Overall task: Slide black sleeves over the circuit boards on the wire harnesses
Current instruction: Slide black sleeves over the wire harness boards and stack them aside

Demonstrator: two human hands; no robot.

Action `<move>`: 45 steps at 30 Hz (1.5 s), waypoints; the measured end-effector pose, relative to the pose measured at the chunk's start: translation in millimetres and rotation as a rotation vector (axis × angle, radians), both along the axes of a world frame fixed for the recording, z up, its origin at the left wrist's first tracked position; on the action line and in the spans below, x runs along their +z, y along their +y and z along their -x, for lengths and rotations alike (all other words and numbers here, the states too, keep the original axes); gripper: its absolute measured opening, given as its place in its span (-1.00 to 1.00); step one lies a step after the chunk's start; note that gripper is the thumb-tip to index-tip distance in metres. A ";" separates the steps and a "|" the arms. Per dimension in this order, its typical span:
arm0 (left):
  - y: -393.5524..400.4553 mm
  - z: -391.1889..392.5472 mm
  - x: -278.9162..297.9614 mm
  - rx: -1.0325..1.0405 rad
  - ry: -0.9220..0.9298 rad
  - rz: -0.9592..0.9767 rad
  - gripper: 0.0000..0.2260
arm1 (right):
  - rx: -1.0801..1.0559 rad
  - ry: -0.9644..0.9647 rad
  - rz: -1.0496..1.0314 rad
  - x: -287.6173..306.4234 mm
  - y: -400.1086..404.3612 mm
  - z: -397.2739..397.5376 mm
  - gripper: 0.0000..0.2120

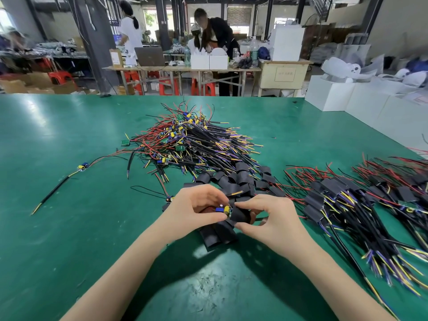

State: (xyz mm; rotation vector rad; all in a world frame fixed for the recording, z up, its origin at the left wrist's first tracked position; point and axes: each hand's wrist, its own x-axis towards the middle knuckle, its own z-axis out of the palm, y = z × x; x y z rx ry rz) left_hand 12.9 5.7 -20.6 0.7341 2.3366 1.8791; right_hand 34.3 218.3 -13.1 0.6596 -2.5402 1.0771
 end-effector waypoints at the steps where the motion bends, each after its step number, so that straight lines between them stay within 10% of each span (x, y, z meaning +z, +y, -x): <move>1: 1.0 -0.9 -0.4 -0.001 0.001 0.000 -0.78 | 0.003 -0.006 -0.003 0.7 -0.1 -0.3 -0.64; 45: 5.8 -2.1 5.5 0.131 0.003 -0.189 -0.86 | -0.155 0.191 -0.037 2.5 2.1 -0.7 -0.63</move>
